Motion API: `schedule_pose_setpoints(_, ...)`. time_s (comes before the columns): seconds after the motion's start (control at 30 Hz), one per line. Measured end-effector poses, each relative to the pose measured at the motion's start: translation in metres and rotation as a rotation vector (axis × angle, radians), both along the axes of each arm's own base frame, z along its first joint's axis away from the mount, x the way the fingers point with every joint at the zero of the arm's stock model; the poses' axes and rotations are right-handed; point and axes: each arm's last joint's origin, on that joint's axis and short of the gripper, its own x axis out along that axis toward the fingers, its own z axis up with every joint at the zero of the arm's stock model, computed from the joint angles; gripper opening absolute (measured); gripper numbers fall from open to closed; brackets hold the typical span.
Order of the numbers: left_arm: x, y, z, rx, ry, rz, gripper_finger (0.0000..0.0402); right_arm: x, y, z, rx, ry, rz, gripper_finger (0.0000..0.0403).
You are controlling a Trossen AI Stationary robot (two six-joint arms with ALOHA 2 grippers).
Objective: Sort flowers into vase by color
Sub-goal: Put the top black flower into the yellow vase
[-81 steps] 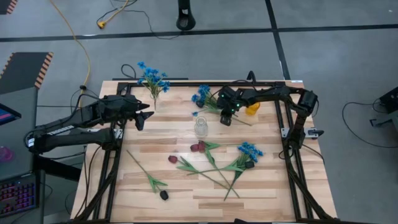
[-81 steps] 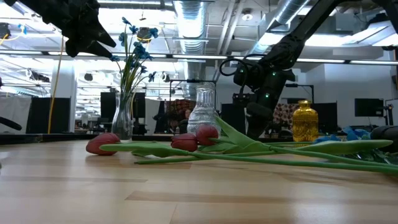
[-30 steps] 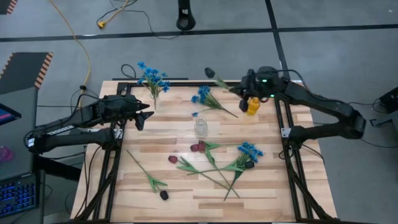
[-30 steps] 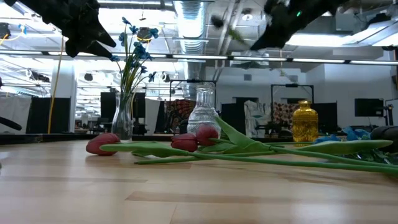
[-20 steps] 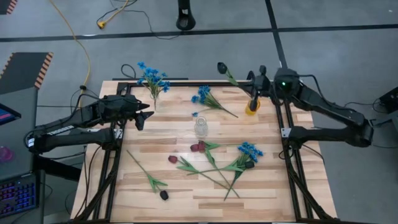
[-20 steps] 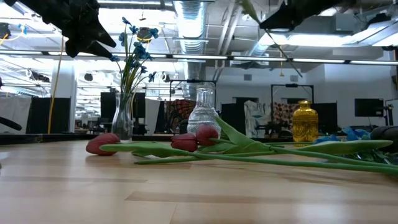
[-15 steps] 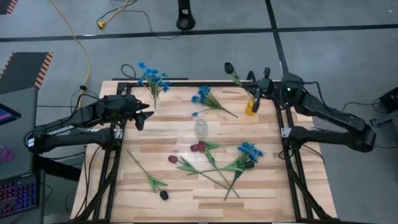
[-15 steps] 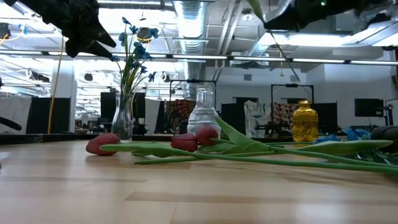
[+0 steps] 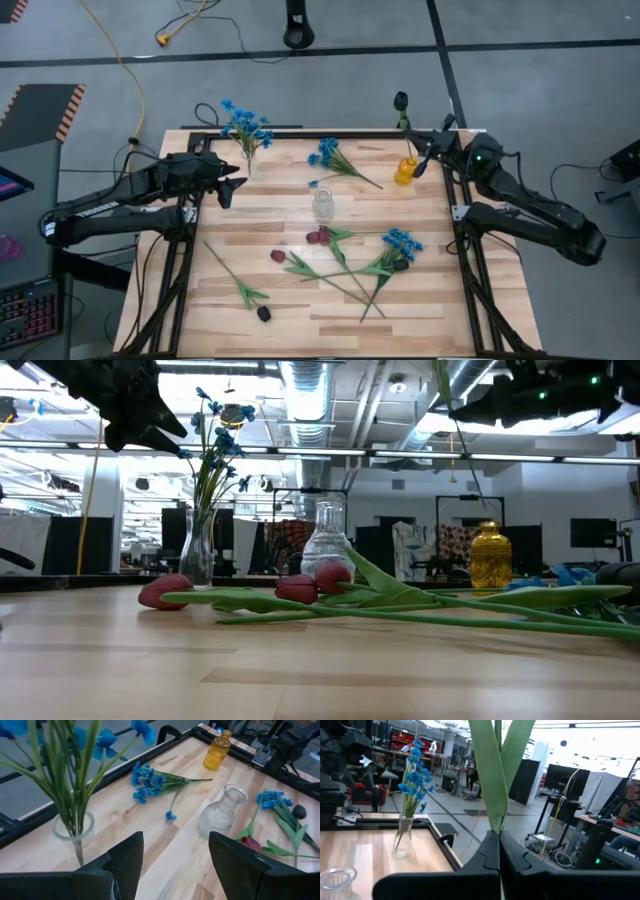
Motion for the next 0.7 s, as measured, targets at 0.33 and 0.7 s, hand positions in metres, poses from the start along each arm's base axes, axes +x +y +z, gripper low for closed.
schedule_pose_setpoints(0.33,0.0,0.0,0.0,0.0,0.0,0.004,0.0213,-0.002,-0.004,-0.016,0.028,0.004,-0.023,0.0017)
schedule_pose_setpoints(0.7,0.0,0.0,0.0,0.001,-0.001,0.007,0.0213,-0.002,-0.004,-0.027,0.056,0.037,-0.044,0.0017)
